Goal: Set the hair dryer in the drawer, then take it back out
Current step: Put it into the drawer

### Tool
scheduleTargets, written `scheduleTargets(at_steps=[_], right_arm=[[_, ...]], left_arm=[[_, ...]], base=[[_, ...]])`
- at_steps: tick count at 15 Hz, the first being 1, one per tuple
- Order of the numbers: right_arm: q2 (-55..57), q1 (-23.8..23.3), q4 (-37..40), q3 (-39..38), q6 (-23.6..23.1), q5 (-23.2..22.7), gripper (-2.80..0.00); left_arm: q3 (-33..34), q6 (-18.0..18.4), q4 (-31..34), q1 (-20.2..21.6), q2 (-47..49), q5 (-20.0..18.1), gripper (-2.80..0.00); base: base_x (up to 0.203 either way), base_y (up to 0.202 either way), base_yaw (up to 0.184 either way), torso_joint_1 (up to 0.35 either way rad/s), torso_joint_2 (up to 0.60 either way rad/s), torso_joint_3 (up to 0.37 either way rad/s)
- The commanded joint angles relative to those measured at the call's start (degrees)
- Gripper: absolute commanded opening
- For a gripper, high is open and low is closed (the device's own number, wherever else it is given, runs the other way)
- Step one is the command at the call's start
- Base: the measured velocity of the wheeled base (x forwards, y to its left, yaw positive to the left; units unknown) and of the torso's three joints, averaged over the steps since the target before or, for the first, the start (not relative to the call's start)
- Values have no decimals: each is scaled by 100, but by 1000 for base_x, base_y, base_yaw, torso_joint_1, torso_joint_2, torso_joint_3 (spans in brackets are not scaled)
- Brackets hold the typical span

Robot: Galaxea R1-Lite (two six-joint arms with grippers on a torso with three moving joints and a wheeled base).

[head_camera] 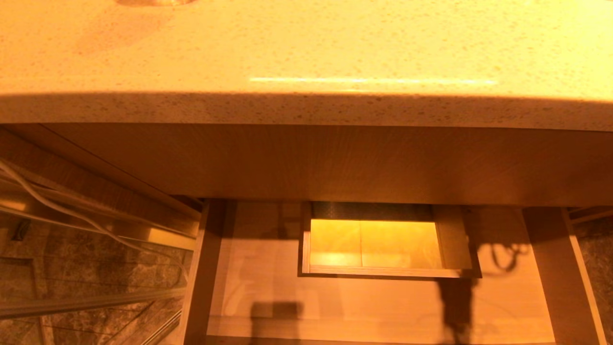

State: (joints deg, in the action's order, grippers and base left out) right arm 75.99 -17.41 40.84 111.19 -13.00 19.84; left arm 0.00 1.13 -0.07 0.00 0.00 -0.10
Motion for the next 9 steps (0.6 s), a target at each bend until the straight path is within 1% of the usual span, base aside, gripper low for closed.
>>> scheduleTargets(at_steps=[1, 4, 9], right_arm=[[107, -15, 9, -1, -6, 1, 0], [250, -210, -23, -1, 8, -138, 0], [294, -228, -33, -45, -10, -156, 0]], left_arm=[[9, 2, -1, 0, 0, 1, -280], [9, 2, -1, 0, 0, 1, -280], [9, 2, -1, 0, 0, 1, -280]], base=[[0, 0, 0, 0, 0, 0], [0, 0, 0, 0, 0, 0], [0, 0, 0, 0, 0, 0]])
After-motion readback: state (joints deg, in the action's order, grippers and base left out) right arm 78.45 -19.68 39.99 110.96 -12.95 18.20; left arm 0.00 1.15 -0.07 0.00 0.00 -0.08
